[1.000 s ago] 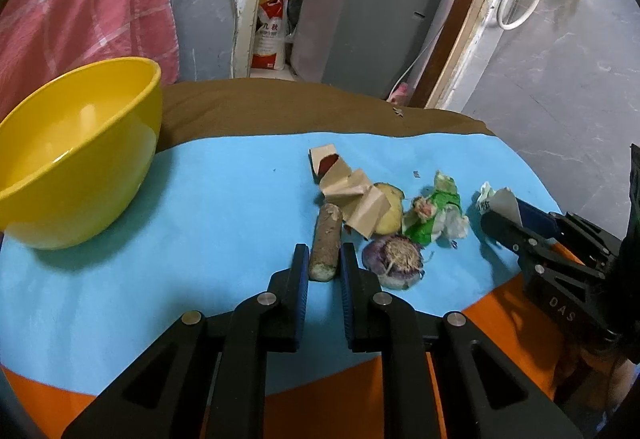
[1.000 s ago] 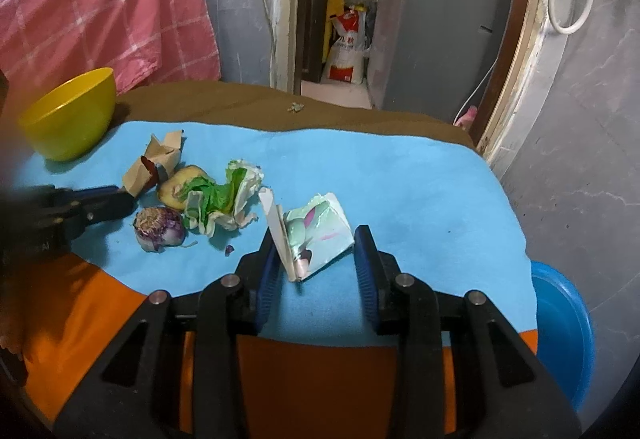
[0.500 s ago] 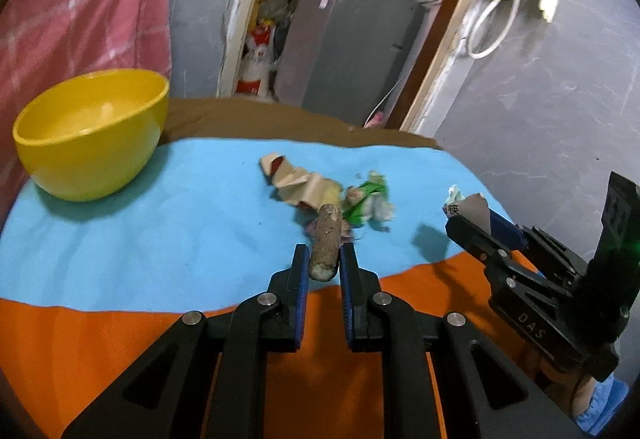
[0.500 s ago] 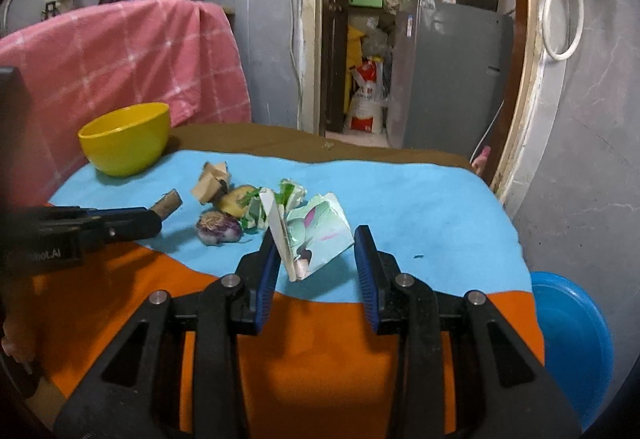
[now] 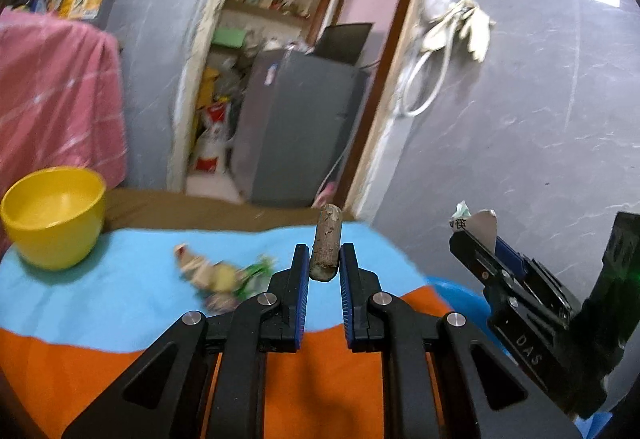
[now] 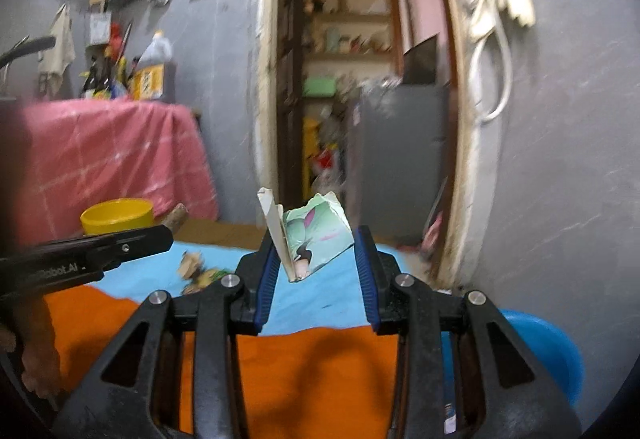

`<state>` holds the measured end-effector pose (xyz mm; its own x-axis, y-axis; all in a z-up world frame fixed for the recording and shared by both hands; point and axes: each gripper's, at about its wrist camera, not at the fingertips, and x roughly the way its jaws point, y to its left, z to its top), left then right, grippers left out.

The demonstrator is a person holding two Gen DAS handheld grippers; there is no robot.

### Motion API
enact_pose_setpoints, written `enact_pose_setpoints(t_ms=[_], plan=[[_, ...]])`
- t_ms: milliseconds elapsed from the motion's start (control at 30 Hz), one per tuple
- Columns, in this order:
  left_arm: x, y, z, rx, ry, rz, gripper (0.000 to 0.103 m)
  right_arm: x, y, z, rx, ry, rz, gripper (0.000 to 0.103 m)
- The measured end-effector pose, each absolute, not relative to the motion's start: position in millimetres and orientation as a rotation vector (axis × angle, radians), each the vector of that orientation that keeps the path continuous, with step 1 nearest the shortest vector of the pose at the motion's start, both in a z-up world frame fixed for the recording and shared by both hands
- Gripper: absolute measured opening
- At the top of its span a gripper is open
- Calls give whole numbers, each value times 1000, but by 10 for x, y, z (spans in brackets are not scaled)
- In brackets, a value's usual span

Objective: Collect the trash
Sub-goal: 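Carry the stick and paper card to the blue basin and open both tools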

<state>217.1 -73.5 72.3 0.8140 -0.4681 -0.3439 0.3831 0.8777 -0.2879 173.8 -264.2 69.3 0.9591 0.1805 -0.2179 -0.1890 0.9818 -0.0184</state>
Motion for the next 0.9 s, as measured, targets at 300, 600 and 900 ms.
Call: enact_pose_setpoints(t_ms=[300, 600, 900], plan=[[2238, -1348, 883, -191, 370, -605, 12, 1517, -3147, 810, -40, 136, -7, 42], [2420, -2038, 778, -149, 474, -705, 12, 1539, -3680, 698, 44, 214, -154, 42], [2632, -2530, 454, -122, 654, -757, 12, 1666, -4144, 471, 148, 360, -227, 42]])
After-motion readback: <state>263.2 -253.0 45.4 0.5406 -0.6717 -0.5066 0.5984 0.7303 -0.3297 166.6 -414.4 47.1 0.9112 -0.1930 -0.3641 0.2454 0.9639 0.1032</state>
